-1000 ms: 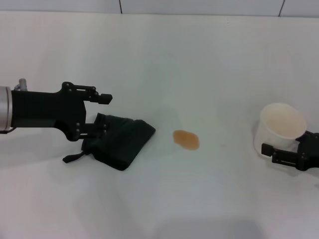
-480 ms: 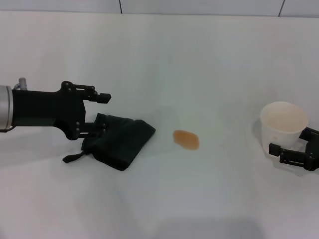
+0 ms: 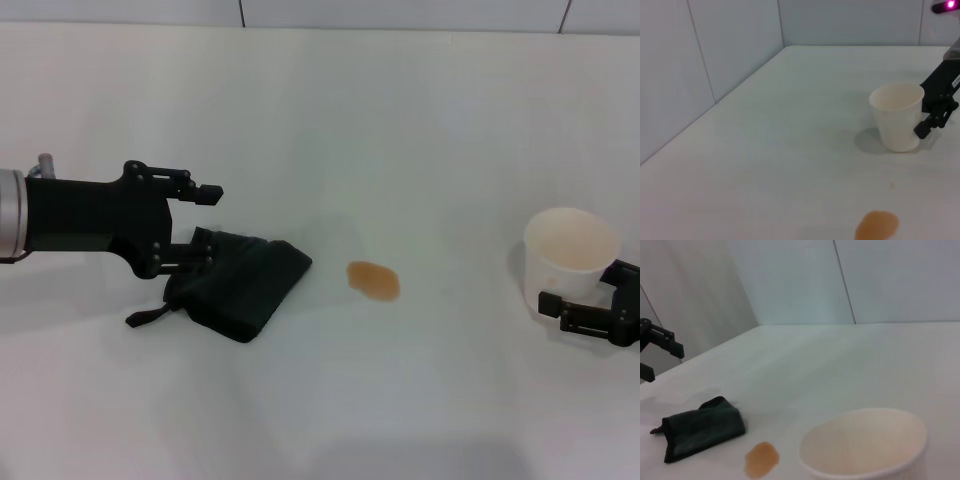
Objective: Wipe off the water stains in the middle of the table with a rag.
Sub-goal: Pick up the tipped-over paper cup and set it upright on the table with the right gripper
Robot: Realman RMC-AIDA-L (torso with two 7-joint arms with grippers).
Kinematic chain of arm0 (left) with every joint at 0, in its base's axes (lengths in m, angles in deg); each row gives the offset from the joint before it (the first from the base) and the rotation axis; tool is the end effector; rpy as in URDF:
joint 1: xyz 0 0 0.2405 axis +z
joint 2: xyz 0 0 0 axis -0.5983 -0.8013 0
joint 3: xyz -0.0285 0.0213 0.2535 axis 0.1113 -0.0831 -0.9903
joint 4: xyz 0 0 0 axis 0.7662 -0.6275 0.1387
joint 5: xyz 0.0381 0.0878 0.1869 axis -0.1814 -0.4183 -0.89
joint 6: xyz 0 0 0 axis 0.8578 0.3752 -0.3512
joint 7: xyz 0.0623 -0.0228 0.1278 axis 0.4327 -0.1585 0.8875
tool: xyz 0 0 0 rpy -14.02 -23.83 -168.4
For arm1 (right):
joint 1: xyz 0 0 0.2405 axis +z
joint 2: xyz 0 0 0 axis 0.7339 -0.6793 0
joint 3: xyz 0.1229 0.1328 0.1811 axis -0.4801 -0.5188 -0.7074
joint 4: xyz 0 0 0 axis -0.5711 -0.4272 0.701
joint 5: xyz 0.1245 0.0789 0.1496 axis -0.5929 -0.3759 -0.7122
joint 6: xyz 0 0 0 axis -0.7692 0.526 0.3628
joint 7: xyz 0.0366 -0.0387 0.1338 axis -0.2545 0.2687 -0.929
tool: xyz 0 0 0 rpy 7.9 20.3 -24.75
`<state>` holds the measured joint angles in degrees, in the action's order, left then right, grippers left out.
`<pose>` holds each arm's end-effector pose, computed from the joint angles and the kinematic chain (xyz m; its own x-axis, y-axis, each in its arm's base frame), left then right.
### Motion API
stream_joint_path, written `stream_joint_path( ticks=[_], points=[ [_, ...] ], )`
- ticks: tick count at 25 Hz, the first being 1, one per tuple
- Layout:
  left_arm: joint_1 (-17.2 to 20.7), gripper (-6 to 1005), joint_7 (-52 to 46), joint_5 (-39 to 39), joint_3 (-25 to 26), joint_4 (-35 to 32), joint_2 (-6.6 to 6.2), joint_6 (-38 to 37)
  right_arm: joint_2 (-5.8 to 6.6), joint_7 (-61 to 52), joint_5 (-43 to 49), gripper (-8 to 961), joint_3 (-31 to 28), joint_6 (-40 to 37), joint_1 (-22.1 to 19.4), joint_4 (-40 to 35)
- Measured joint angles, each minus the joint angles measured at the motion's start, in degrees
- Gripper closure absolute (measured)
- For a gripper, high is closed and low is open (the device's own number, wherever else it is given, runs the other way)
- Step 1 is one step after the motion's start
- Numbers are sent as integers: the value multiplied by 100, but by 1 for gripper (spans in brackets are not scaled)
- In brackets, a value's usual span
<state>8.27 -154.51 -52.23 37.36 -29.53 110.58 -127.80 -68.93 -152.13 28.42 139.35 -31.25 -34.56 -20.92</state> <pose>-0.2431 0.3367 0.0237 0.9727 0.0648 0.2230 0.1193 -0.9633 -0.2405 0.3568 0.2672 0.0083 0.6949 -0.4449 -0.5650 -0.6765 -0.6709 -0.3036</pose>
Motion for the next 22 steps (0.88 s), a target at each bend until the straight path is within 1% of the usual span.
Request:
stream_joint_path(
  ticks=[13, 22],
  points=[
    [6, 434, -14, 1, -8, 0, 18, -8, -4, 1, 133, 98, -14, 11, -26, 24],
    [9, 436, -25, 0, -9, 0, 18, -10, 68, -117, 146, 98, 11, -147, -10, 133]
  ],
)
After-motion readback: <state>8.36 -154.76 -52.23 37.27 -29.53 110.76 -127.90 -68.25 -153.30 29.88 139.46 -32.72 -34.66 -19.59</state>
